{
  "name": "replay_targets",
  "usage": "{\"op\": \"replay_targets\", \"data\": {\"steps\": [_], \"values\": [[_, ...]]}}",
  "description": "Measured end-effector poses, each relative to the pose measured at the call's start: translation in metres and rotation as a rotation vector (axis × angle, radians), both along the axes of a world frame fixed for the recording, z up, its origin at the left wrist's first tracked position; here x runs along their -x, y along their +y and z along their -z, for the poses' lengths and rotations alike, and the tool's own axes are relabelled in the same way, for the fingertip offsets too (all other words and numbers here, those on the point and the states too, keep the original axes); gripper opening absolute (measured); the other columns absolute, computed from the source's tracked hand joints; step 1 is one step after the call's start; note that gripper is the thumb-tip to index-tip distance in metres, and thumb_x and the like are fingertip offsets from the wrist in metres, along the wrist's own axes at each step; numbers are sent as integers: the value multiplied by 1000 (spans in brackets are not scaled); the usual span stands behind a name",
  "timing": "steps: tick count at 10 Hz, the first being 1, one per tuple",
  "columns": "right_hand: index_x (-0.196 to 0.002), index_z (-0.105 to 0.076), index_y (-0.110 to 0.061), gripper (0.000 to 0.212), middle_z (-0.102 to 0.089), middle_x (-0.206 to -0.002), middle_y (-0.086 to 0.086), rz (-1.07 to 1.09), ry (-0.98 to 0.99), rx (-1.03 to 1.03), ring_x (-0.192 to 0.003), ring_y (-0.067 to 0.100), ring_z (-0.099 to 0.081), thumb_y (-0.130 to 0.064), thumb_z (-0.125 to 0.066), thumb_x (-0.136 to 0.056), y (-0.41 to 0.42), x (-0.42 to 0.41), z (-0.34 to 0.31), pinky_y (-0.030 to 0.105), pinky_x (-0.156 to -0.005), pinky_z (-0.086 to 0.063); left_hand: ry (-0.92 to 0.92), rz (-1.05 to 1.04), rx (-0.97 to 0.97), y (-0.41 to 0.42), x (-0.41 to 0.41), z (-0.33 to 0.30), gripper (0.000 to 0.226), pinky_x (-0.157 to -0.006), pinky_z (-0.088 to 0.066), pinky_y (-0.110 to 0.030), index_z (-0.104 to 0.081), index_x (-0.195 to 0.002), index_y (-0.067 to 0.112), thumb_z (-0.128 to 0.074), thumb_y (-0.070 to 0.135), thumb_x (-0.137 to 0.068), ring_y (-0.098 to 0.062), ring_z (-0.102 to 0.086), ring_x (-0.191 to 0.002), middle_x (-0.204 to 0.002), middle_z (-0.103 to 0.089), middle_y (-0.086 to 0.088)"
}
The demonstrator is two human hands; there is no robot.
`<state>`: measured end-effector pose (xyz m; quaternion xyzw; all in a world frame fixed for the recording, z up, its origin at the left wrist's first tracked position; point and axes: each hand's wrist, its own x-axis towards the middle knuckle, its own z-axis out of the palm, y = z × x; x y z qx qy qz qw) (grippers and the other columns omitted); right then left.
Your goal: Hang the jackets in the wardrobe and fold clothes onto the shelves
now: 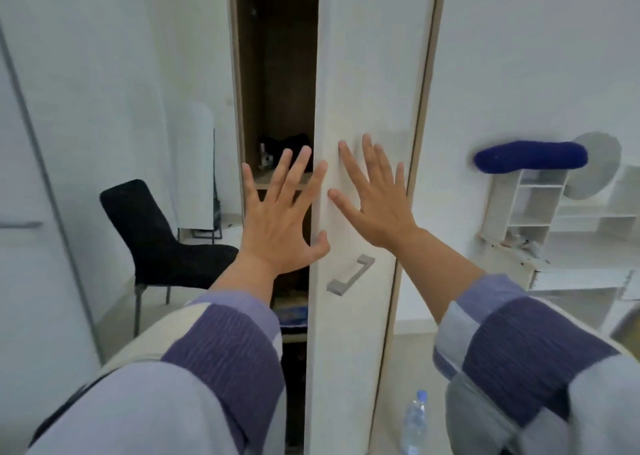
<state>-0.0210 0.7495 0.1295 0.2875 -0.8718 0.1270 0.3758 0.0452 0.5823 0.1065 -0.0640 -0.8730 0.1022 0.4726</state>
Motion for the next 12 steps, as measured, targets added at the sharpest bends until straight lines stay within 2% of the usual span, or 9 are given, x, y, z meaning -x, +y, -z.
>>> {"op": "replay_targets", "data": {"steps": [1,3,5,6,7,8,10,11,12], "values": [[-148,15,-38,75,25,-158,2,9,17,-42,-145,24,22,-67,-23,-91,-43,22,-2,57,-114,10,-6,-93,37,-45,10,-7,97,-109,2,-69,1,-153,26,-39,68,-75,-29,2,-148,-161,4,-8],[-146,21,-37,91,28,-156,6,33,73,-126,-144,29,25,-76,-31,-83,-109,78,-5,62,-113,8,-34,-260,52,-123,53,-19,104,-108,5,-69,3,-152,34,-42,81,-71,-30,9,-147,-161,9,-8],[-149,13,-38,106,25,-157,8,71,129,-159,-144,33,23,-75,-52,-73,-159,147,-2,66,-109,7,-59,-349,53,-176,125,-26,116,-107,12,-68,26,-145,32,-43,85,-69,-30,25,-143,-155,31,-5],[-152,-1,-36,109,12,-160,9,108,174,-183,-146,35,11,-72,-61,-69,-175,182,6,69,-108,-3,-88,-387,29,-191,165,-27,117,-107,14,-66,29,-144,29,-48,80,-72,-31,30,-141,-149,42,-5],[-152,-1,-37,110,12,-160,8,135,174,-191,-147,34,11,-69,-65,-67,-187,214,9,71,-108,-4,-123,-412,-1,-200,204,-24,117,-107,14,-65,29,-145,25,-52,74,-76,-31,30,-141,-151,38,-5],[-150,4,-38,112,16,-160,7,155,180,-188,-146,35,14,-70,-64,-67,-197,236,11,73,-106,-5,-166,-423,-59,-209,232,-21,121,-104,16,-66,37,-140,26,-54,71,-75,-31,32,-140,-151,38,-4],[-149,14,-38,113,24,-157,8,168,154,-205,-144,36,21,-70,-61,-71,-197,232,12,73,-106,-1,-207,-402,-116,-206,234,-16,119,-103,13,-69,37,-140,27,-58,65,-78,-34,32,-139,-150,40,-3],[-151,8,-36,109,20,-158,10,128,148,-162,-145,35,19,-61,-65,-74,-201,218,5,72,-108,-3,-241,-322,-193,-199,226,-25,117,-106,10,-66,37,-140,26,-59,59,-82,-32,30,-141,-151,39,-2],[-153,-8,-29,94,6,-161,13,68,144,-58,-147,34,6,-44,-65,-80,-191,197,31,66,-112,-7,-231,-259,-306,-188,209,-2,107,-109,9,-62,32,-143,29,-57,49,-87,-25,24,-144,-153,35,2]]}}
